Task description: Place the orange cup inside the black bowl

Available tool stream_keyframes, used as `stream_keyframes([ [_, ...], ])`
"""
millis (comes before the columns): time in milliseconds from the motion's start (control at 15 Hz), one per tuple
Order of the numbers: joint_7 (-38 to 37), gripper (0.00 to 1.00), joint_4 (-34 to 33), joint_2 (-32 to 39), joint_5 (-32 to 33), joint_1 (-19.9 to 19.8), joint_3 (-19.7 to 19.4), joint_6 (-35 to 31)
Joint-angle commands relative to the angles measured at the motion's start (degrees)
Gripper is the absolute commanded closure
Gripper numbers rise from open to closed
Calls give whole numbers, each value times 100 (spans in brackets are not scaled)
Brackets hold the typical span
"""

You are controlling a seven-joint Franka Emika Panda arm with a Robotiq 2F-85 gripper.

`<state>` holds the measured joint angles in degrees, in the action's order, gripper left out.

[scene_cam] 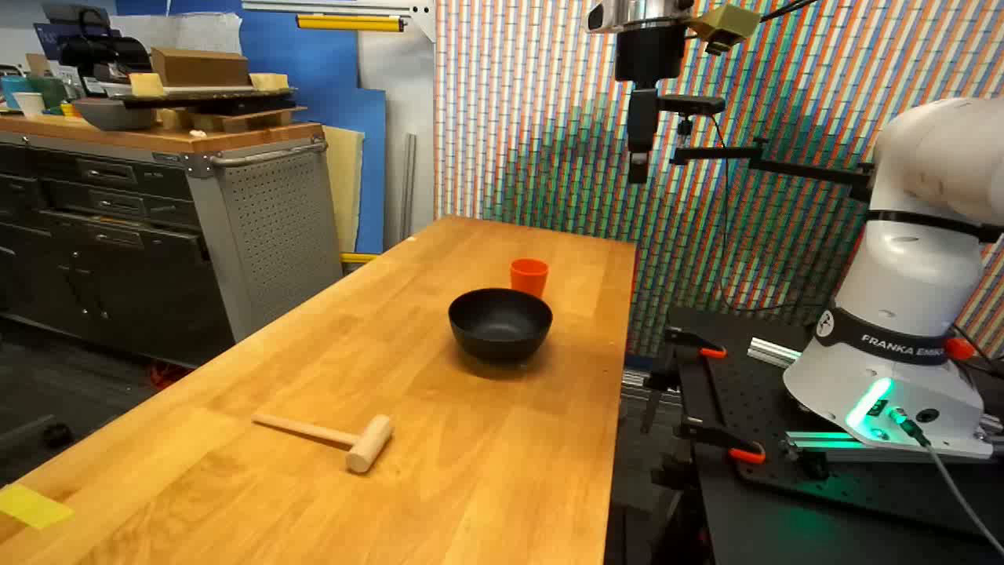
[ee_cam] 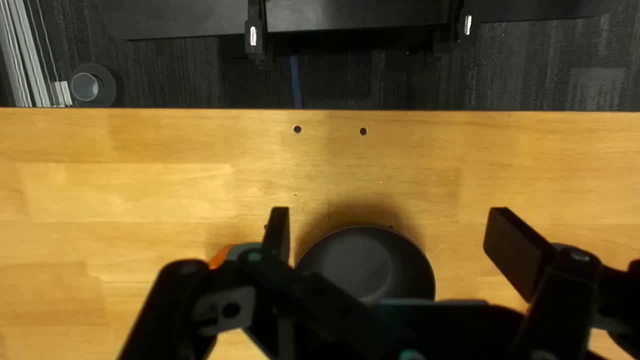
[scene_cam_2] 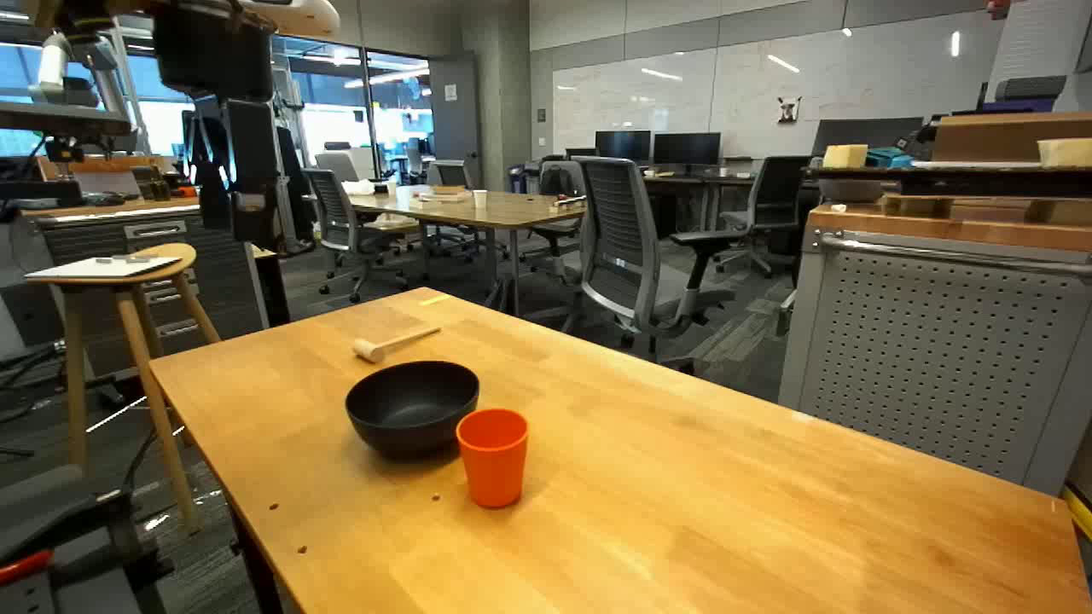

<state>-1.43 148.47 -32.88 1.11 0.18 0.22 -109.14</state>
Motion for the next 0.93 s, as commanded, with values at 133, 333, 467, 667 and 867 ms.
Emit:
stream_keyframes([
  [133, 4, 0, -27, -1, -7, -11, 11, 8],
  [333, 4, 0, -28, -1, -7, -11, 11, 7],
  [467, 4, 0, -28, -1, -7, -11, 11, 7],
  [667, 4, 0, -28, -1, -7, -11, 11, 7],
  [867, -74, 0, -18, 238, 171, 10, 168, -437],
])
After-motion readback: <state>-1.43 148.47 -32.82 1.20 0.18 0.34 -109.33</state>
